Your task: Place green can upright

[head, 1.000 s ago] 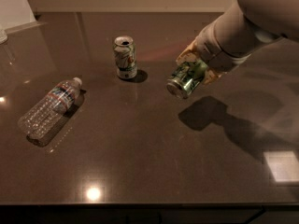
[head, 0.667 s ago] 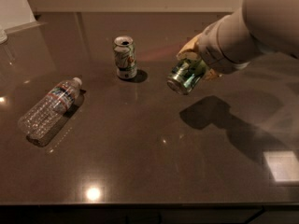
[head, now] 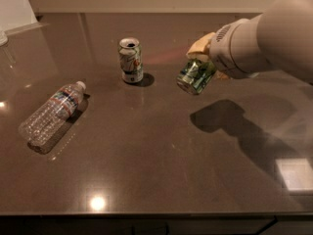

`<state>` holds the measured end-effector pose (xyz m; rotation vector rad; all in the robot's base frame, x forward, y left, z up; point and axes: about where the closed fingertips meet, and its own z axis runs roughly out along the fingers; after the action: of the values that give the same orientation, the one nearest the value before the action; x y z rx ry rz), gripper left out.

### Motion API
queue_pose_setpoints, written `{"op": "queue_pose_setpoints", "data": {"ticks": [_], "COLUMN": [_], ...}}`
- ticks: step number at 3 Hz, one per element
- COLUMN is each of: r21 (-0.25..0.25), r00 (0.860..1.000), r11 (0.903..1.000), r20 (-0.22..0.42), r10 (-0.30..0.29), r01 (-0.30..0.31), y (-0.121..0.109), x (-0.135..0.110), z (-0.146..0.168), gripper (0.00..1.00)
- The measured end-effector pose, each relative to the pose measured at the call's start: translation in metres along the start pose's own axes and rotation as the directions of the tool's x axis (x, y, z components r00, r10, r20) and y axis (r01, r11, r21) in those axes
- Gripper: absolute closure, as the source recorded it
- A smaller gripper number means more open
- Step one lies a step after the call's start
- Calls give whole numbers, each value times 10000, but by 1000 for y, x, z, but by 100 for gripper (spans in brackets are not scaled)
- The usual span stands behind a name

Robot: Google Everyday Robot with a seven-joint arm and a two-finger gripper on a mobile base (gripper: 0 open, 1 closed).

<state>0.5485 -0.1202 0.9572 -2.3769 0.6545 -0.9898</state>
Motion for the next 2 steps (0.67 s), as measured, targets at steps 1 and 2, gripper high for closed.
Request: {"op": "queue_pose_setpoints", "data": {"ticks": [1,2], "r21": [1,231], "r00": [10000,9993], "r11": [10000,9994], "r20": [-1,259], "r10": [-1,-272], "r01": [1,266], "y": [0,-2], "x": [0,1], "z": [0,-1], "gripper": [100,100]}}
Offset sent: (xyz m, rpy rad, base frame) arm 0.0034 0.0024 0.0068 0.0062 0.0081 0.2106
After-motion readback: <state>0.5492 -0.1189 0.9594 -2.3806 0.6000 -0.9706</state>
